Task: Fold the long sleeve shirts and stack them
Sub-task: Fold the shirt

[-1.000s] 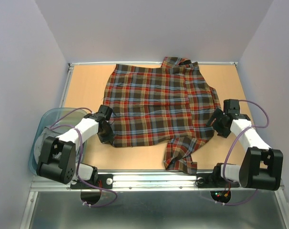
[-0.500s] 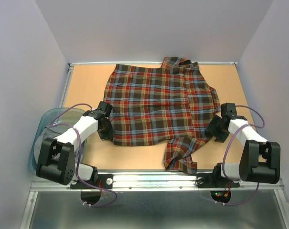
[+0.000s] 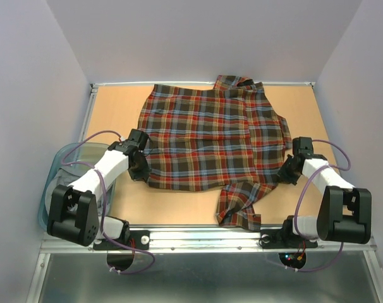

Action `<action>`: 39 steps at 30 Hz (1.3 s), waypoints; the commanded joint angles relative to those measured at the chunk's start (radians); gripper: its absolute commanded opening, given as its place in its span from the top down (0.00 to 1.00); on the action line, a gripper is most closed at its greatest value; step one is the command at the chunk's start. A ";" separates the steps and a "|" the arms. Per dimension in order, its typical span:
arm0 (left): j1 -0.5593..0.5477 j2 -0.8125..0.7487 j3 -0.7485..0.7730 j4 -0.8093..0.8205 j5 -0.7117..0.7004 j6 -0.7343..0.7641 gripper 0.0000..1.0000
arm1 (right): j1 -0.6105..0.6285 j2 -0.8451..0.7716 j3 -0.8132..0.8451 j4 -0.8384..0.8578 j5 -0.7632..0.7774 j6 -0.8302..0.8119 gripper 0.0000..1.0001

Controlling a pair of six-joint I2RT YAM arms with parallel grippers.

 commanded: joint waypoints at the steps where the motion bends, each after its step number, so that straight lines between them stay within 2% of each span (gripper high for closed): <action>1: -0.003 -0.034 0.069 -0.072 -0.066 0.037 1.00 | -0.007 -0.059 0.016 -0.001 0.038 -0.011 0.99; 11: 0.022 -0.127 0.070 -0.178 -0.123 0.072 1.00 | -0.007 -0.179 0.134 -0.160 0.106 -0.031 0.99; 17: 0.045 -0.120 0.125 -0.165 -0.141 0.066 1.00 | -0.007 -0.153 0.261 -0.179 0.123 -0.041 0.99; 25: 0.072 -0.013 0.245 -0.059 -0.152 0.080 1.00 | -0.007 -0.026 0.439 -0.148 0.107 -0.063 0.99; 39: 0.115 0.290 0.506 0.098 -0.179 0.122 1.00 | -0.007 0.281 0.700 -0.053 0.012 -0.100 0.99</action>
